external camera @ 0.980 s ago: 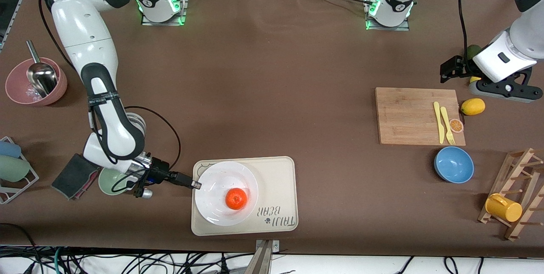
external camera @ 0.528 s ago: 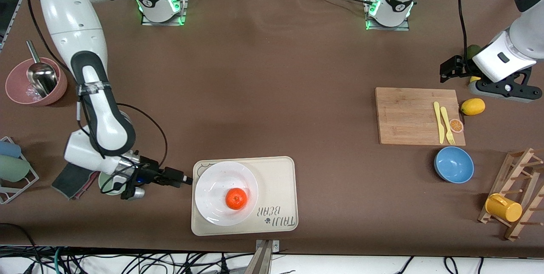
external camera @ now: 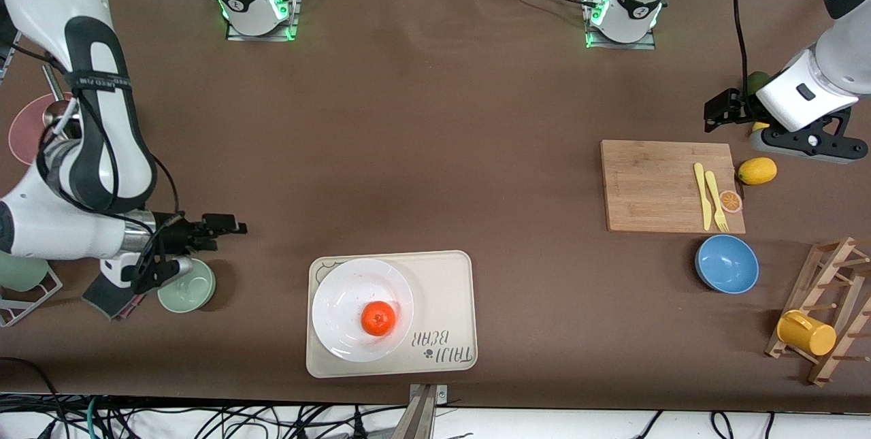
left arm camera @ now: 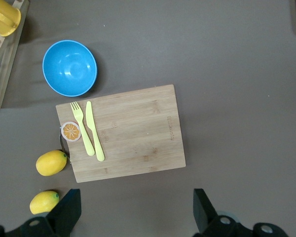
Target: Place orange and plate with both arms
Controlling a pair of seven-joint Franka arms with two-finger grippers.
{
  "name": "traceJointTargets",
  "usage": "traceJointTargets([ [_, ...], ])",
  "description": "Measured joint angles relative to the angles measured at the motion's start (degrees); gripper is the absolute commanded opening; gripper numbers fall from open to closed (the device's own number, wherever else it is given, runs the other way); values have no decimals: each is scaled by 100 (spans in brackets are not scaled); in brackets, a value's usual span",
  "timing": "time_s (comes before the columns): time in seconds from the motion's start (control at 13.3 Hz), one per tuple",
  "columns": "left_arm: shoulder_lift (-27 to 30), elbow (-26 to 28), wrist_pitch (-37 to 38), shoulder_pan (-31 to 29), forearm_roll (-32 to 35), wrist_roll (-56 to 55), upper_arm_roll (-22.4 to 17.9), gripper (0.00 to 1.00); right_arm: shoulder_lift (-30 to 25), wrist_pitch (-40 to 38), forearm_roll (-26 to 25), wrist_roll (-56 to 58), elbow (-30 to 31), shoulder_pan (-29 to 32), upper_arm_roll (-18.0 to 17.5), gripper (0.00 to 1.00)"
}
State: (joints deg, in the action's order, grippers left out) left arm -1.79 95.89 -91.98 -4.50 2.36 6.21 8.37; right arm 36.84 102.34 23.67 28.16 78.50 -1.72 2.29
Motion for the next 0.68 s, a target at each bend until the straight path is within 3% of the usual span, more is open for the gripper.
traceJointTargets([
  [0.38, 0, -1, 3, 0, 0, 0, 0, 100, -783, -1216, -1399, -858, 15, -127, 0, 100],
  [0.68, 0, -1, 5, 1, 0, 0, 1, 100, -1555, -1453, -2131, -2096, 268, -472, -2, 100],
])
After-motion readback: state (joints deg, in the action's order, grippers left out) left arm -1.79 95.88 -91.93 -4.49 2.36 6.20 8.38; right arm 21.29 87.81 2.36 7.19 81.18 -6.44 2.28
